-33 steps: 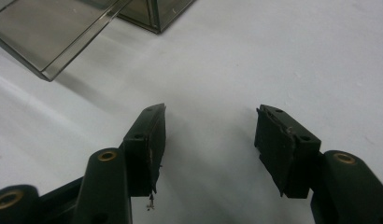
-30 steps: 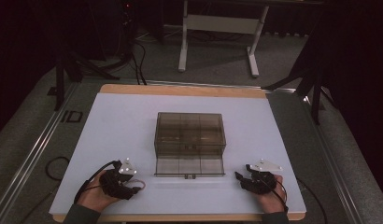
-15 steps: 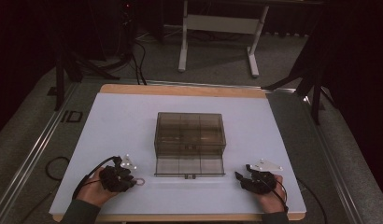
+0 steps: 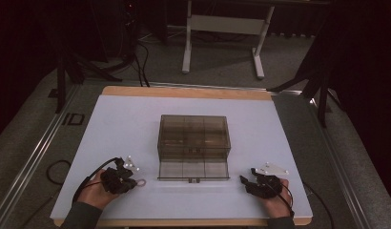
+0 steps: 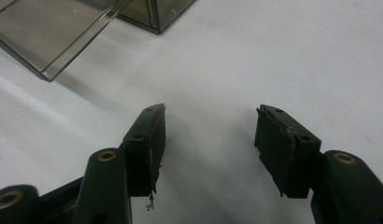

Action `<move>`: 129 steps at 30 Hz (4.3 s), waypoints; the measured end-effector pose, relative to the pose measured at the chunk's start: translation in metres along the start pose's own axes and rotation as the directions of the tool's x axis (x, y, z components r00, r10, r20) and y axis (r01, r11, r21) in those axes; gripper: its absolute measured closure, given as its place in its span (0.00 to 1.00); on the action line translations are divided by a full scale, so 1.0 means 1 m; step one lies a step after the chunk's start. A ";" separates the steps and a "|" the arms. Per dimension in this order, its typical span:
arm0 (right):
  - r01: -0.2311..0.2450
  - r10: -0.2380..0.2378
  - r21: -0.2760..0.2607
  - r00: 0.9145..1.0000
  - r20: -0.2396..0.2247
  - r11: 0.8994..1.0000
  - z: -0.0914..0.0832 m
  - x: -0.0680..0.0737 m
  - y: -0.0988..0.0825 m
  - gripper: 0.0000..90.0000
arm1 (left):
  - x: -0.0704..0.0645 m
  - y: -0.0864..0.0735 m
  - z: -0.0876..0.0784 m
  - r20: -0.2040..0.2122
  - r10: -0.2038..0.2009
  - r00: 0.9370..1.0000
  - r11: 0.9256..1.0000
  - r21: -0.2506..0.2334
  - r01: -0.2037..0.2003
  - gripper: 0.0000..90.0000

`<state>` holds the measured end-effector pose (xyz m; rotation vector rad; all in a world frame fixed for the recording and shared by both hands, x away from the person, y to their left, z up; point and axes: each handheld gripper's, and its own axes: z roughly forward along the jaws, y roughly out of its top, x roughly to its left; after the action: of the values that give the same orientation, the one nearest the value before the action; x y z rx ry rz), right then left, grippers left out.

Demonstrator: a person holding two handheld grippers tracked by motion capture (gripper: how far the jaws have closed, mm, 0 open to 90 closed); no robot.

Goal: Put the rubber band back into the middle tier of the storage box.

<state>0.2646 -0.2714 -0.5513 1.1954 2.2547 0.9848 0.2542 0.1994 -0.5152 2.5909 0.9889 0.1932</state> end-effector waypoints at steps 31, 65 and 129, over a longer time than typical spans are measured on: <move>0.000 0.000 -0.001 1.000 0.000 1.000 0.000 0.000 0.000 0.47 | 0.009 0.018 -0.027 0.006 0.030 1.000 1.000 0.005 -0.030 0.95; -0.002 0.002 -0.002 1.000 -0.002 1.000 0.000 0.000 0.000 0.47 | 0.006 0.046 -0.049 0.004 0.080 0.997 0.997 -0.003 -0.080 0.95; -0.003 0.003 -0.006 1.000 -0.001 1.000 0.000 0.000 -0.001 0.47 | -0.016 0.100 -0.051 -0.007 0.155 0.988 0.987 0.036 -0.155 0.95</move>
<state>0.2645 -0.2720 -0.5520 1.1959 2.2498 0.9929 0.2909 0.1339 -0.4305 2.7030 0.8005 0.2299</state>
